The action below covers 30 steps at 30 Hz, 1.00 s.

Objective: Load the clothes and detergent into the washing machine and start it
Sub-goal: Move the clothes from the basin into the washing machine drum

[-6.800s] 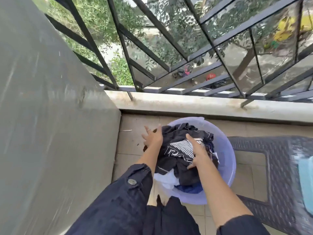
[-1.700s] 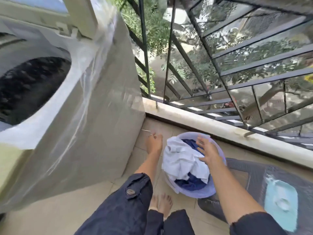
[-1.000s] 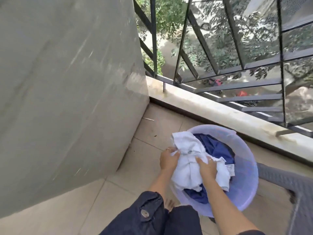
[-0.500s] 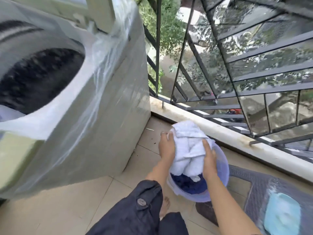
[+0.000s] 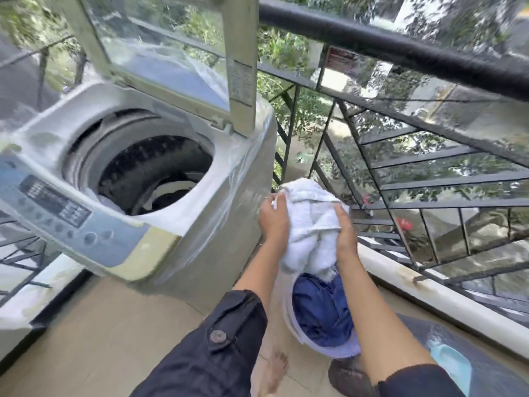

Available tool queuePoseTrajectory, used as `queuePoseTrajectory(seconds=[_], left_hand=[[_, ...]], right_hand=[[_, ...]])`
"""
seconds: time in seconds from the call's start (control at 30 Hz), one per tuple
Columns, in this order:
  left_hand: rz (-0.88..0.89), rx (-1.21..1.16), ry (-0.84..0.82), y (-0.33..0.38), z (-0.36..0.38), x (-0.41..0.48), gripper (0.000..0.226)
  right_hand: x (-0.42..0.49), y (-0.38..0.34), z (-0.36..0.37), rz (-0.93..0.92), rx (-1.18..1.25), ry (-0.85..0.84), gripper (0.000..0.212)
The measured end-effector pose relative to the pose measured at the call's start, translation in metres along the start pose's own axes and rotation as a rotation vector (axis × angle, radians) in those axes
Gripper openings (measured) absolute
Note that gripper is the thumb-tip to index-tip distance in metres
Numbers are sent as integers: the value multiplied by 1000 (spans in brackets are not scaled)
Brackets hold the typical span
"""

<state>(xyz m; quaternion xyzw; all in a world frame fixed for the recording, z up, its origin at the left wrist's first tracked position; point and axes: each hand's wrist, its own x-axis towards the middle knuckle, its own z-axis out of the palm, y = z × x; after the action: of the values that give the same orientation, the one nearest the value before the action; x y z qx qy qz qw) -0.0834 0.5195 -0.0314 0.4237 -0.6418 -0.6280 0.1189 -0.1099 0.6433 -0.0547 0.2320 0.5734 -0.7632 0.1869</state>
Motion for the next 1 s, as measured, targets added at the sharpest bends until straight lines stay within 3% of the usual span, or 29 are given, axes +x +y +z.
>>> queuePoseTrajectory(seconds=[0.23, 0.53, 0.57, 0.67, 0.83, 0.9, 1.0], left_hand=[[72, -129, 79, 63, -63, 18, 30], [135, -272, 138, 133, -167, 75, 23], [138, -282, 146, 138, -179, 83, 23], [145, -298, 173, 150, -214, 105, 21], [154, -272, 230, 156, -262, 143, 23], [167, -261, 265, 155, -279, 156, 23], [177, -211, 317, 150, -300, 172, 19]], right_hand=[[-27, -38, 79, -97, 1, -250, 20], [-56, -61, 214, -162, -13, -447, 21], [-58, -59, 231, -164, -20, -443, 29], [-52, -47, 272, -135, -73, -394, 79], [-49, -23, 326, -84, -72, -360, 88], [-59, -18, 344, -99, -95, -337, 70], [-66, -7, 363, -105, -133, -292, 22]])
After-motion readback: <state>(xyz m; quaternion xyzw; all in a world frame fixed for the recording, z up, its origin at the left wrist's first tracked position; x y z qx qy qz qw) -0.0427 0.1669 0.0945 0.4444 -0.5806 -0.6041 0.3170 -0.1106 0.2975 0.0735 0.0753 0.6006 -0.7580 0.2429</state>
